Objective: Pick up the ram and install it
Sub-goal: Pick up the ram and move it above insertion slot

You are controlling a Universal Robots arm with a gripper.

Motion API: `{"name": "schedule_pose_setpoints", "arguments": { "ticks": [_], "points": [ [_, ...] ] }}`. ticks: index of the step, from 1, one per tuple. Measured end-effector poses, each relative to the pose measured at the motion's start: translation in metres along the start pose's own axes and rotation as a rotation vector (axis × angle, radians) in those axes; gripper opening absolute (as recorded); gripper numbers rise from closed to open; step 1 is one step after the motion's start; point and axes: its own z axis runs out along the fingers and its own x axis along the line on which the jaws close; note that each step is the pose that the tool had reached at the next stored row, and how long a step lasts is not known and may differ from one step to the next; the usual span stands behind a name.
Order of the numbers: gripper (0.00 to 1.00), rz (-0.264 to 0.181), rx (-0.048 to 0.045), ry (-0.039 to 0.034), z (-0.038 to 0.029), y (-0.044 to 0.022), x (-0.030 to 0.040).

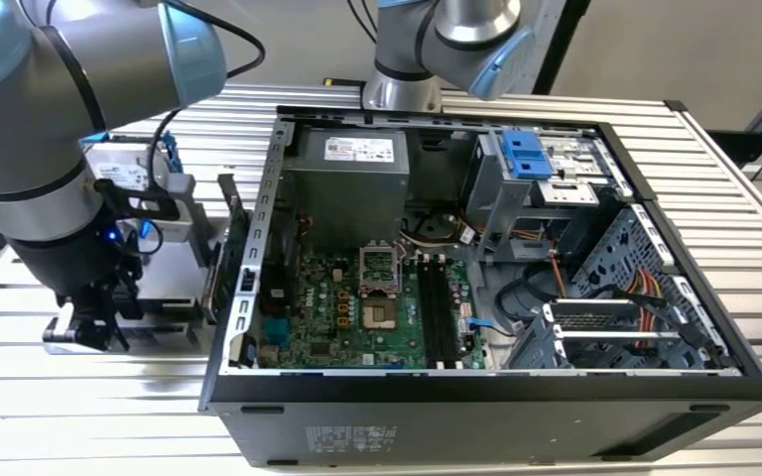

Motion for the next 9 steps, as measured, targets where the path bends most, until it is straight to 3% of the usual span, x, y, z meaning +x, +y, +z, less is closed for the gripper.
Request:
{"name": "schedule_pose_setpoints", "arguments": {
  "ticks": [9],
  "points": [
    [1.0, 0.002, -0.0006, -0.0095, 0.0015, -0.0002, -0.0006]
  ]
}}
